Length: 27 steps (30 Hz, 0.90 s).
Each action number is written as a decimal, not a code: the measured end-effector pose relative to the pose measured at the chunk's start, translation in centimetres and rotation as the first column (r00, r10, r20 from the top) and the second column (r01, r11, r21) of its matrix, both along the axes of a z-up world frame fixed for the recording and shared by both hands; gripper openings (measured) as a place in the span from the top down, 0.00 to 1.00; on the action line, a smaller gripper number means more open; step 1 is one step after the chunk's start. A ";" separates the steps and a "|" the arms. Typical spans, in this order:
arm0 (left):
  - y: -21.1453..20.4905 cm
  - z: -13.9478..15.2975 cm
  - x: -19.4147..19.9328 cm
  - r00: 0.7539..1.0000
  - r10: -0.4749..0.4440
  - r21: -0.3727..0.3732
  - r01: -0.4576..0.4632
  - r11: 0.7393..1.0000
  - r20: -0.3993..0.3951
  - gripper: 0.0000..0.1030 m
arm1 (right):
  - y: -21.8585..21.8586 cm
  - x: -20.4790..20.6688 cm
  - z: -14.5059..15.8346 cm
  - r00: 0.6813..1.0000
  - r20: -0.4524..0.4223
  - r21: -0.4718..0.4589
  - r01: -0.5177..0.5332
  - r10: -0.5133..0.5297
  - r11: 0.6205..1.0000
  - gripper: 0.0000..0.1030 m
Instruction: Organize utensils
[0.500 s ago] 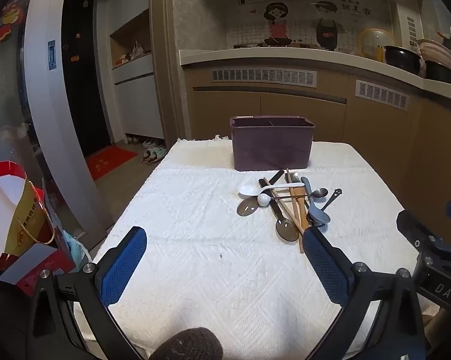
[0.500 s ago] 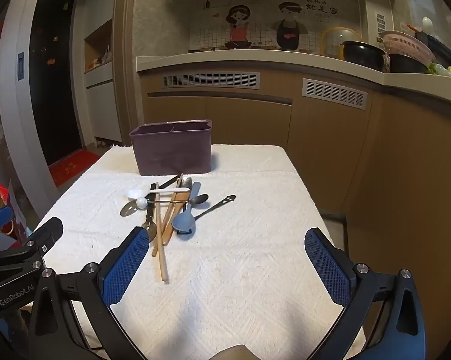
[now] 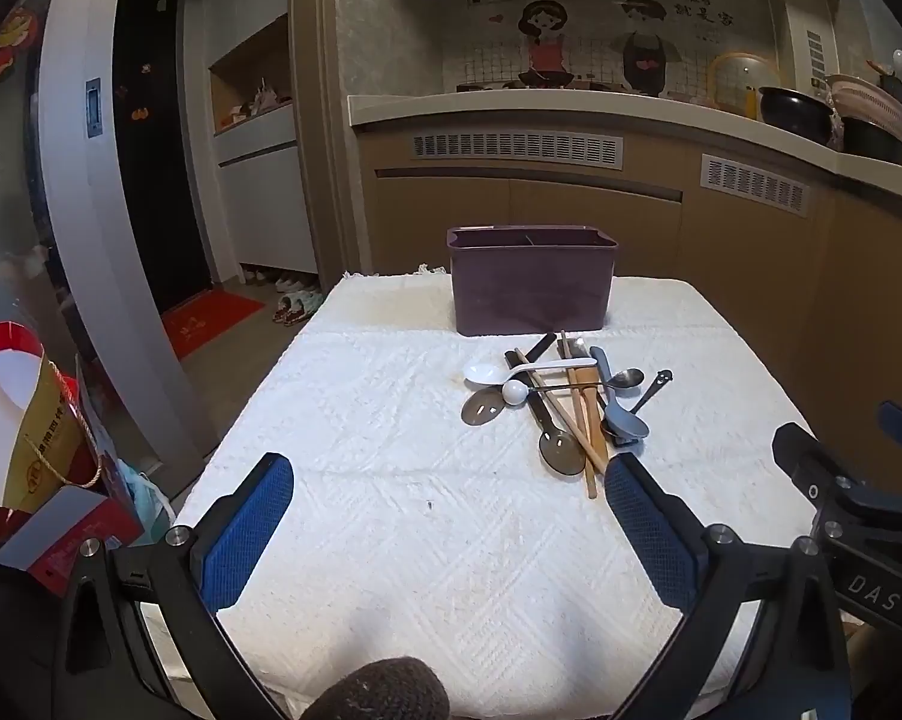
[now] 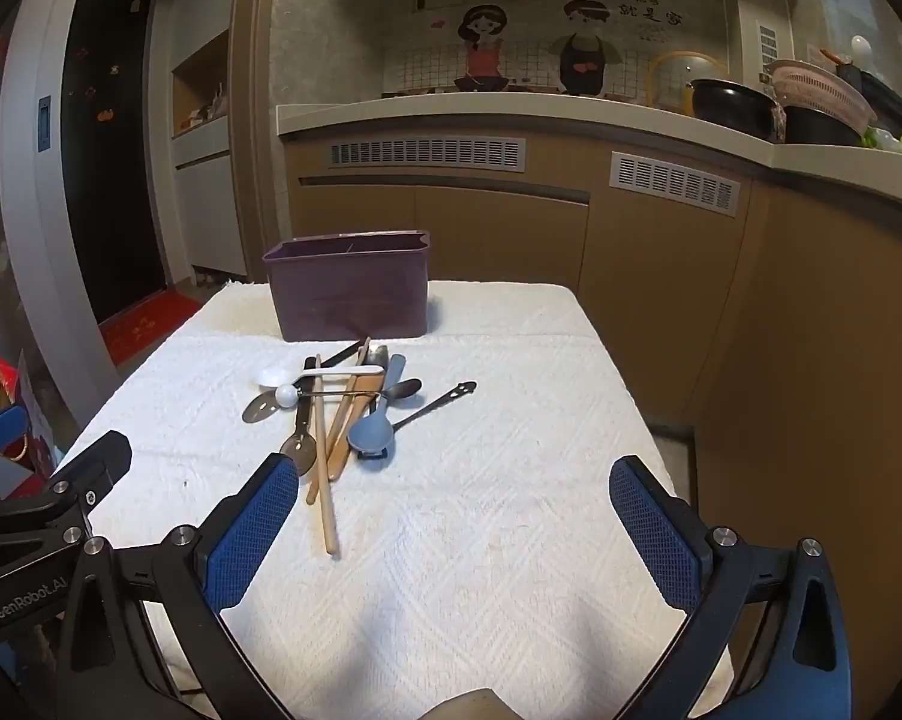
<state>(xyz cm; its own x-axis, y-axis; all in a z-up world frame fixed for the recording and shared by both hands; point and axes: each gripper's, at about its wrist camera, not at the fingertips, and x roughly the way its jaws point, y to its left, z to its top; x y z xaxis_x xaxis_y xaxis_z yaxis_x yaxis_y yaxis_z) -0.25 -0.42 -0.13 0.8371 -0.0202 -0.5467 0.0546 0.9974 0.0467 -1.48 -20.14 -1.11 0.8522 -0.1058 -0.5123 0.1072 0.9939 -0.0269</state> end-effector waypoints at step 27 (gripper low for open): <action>0.1 -0.3 0.2 1.000 -0.006 -0.007 0.006 1.000 -0.031 0.00 | -0.4 0.7 -0.7 1.000 -0.028 0.007 0.009 -0.009 1.000 0.00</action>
